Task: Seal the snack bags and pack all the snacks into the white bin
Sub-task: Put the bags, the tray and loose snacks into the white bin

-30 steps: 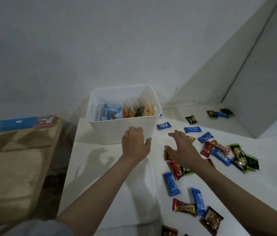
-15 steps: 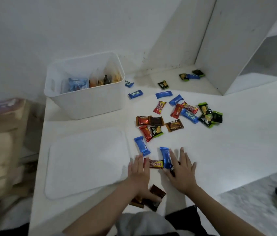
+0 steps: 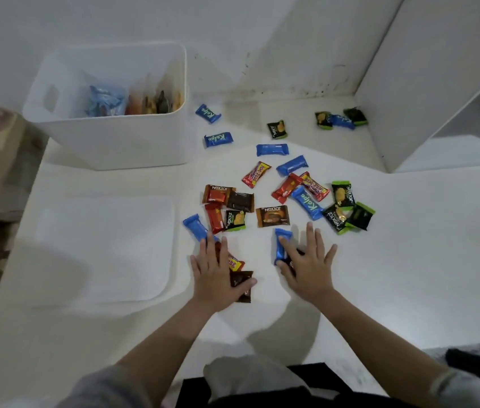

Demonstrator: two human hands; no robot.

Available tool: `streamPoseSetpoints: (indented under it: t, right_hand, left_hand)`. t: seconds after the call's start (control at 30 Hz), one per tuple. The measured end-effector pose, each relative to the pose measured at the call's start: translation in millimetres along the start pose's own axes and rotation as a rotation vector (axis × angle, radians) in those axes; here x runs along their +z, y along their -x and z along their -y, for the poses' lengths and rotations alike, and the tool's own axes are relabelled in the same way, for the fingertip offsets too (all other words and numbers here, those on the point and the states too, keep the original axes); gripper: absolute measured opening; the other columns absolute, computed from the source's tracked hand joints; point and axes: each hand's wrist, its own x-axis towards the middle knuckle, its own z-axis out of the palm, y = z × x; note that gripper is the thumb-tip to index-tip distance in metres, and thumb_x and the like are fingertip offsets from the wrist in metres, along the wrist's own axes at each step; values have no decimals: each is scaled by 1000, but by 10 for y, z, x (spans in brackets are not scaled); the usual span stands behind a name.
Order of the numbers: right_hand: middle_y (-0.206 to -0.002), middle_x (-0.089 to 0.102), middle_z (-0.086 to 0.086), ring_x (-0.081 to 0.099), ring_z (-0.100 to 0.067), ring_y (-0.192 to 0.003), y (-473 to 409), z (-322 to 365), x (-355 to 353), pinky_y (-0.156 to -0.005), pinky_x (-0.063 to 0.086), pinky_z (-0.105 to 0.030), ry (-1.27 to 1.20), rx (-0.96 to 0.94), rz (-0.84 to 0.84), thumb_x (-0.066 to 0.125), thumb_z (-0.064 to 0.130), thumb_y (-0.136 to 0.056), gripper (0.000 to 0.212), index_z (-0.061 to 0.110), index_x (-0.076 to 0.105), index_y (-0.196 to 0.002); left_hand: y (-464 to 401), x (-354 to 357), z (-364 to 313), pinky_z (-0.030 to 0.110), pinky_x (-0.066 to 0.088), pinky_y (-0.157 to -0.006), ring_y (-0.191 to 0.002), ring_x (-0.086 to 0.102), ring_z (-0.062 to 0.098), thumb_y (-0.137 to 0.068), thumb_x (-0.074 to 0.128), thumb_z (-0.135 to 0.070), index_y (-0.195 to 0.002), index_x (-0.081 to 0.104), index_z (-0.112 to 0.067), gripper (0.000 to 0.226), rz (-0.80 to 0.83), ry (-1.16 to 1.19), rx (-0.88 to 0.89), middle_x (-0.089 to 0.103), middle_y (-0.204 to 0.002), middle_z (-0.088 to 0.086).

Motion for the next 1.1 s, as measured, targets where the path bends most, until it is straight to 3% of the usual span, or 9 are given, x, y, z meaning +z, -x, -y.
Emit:
streamPoseSetpoints:
  t: [0.2, 0.33, 0.4, 0.47, 0.53, 0.67, 0.9, 1.0, 1.1]
  right_hand:
    - [-157, 9, -20, 5, -48, -142, -495, -859, -220, -98, 12, -78, -41, 98, -88, 37, 83, -69, 78, 38, 48, -132]
    - [-159, -5, -16, -1, -50, -142, -868, -1044, -327, -101, 10, -77, -112, 121, -42, 30, 98, -51, 111, 48, 7, -147]
    - [-159, -7, -14, -2, -50, -142, -1019, -977, -357, -102, 7, -76, -84, 69, -1, 27, 101, -46, 116, 50, -3, -146]
    - [-159, -3, -14, 3, -49, -141, -1139, -873, -355, -102, 9, -75, -47, 18, 29, 31, 100, -48, 111, 54, 1, -144]
    - [-157, 14, -14, 19, -47, -137, -1211, -798, -332, -101, 17, -72, -38, 1, 8, 37, 96, -54, 100, 53, 21, -142]
    - [-132, 49, -15, 51, -38, -107, -1172, -739, -283, -88, 41, -48, -48, -43, -192, 47, 84, -63, 79, 39, 53, -126]
    - [-114, 49, -9, 56, -28, -96, -981, -493, -362, -76, 53, -39, -285, -6, -100, 70, 46, -71, 45, 26, 61, -111]
    - [-111, 48, -8, 57, -27, -88, -898, -389, -394, -69, 47, -30, -380, 92, -24, 69, 31, -76, 34, 20, 61, -107]
    - [-96, 57, -7, 56, -23, -81, -828, -235, -505, -63, 40, -26, -586, 241, -69, 70, 27, -74, 27, 20, 62, -98]
  left_hand:
    - [-386, 2, -316, 73, 12, -103, -143, -10, 46, -59, 31, -93, -148, 2, -40, 108, -152, 99, -329, -12, -157, 19]
    - [-535, 17, -362, 74, 19, -101, -142, -2, 50, -58, 35, -93, -148, 3, -44, 107, -206, 51, -342, -8, -158, 19]
    - [-596, 6, -381, 73, 24, -98, -141, 6, 51, -59, 34, -92, -147, 8, -44, 103, -214, 3, -281, -2, -158, 19]
    - [-661, -14, -397, 73, 25, -97, -140, 14, 49, -61, 39, -89, -144, 19, -46, 96, -220, -20, -228, 5, -158, 16]
    - [-716, -25, -403, 68, 29, -98, -134, 26, 46, -63, 46, -84, -137, 37, -43, 85, -289, -7, -191, 20, -154, 16]
    - [-759, -28, -445, 51, 39, -95, -119, 42, 38, -67, 60, -70, -118, 57, -35, 61, -448, 55, -163, 41, -139, 16]
    - [-787, -77, -481, 29, 53, -74, -96, 56, 25, -81, 67, -39, -107, 65, -17, 34, -376, 212, -104, 48, -126, 12]
    - [-748, -144, -407, 26, 54, -78, -97, 58, 20, -83, 66, -36, -113, 63, -19, 35, -304, 315, -46, 45, -127, 7]
    - [-659, -332, -288, 18, 52, -68, -87, 59, 15, -78, 70, -34, -101, 66, -21, 26, -274, 502, -19, 47, -117, 2]
